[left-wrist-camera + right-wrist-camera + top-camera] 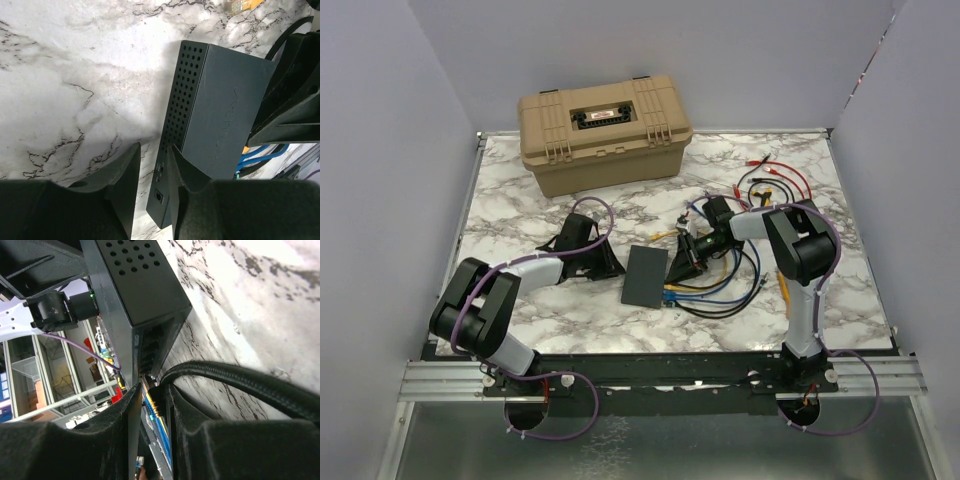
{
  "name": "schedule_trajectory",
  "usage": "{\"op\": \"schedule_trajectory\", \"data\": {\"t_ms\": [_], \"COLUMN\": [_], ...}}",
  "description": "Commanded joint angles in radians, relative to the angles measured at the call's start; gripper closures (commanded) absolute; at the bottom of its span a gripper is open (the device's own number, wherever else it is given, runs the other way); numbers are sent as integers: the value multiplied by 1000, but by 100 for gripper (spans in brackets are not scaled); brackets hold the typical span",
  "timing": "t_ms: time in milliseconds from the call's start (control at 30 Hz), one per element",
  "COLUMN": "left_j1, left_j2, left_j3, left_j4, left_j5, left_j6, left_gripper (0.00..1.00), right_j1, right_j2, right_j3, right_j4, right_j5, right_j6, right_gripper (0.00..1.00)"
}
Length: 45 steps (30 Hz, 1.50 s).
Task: Pull the plug from the switch port
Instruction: Pull the connector from the switch port.
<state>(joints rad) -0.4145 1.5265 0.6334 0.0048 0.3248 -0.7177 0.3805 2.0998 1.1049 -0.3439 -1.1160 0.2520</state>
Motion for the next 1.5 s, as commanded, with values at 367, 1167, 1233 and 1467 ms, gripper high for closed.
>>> {"op": "schedule_trajectory", "data": {"t_ms": [367, 1167, 1233, 1467], "left_j1": [-8, -55, -58, -60], "left_j2": [1, 40, 47, 63], "left_j3": [-5, 13, 15, 16], "left_j4": [-87, -11, -13, -34], "left_j5": [-22, 29, 29, 4], "left_j6": [29, 23, 23, 18], "left_gripper": [50, 57, 60, 88], "right_j1": [20, 45, 46, 46], "right_j2": [49, 66, 63, 29], "right_j3": [-24, -1, 3, -7], "right_j4": [30, 39, 30, 29], "right_j5": [27, 20, 21, 31], "right_j6": [19, 37, 29, 26], "right_gripper": [66, 72, 68, 60]}}
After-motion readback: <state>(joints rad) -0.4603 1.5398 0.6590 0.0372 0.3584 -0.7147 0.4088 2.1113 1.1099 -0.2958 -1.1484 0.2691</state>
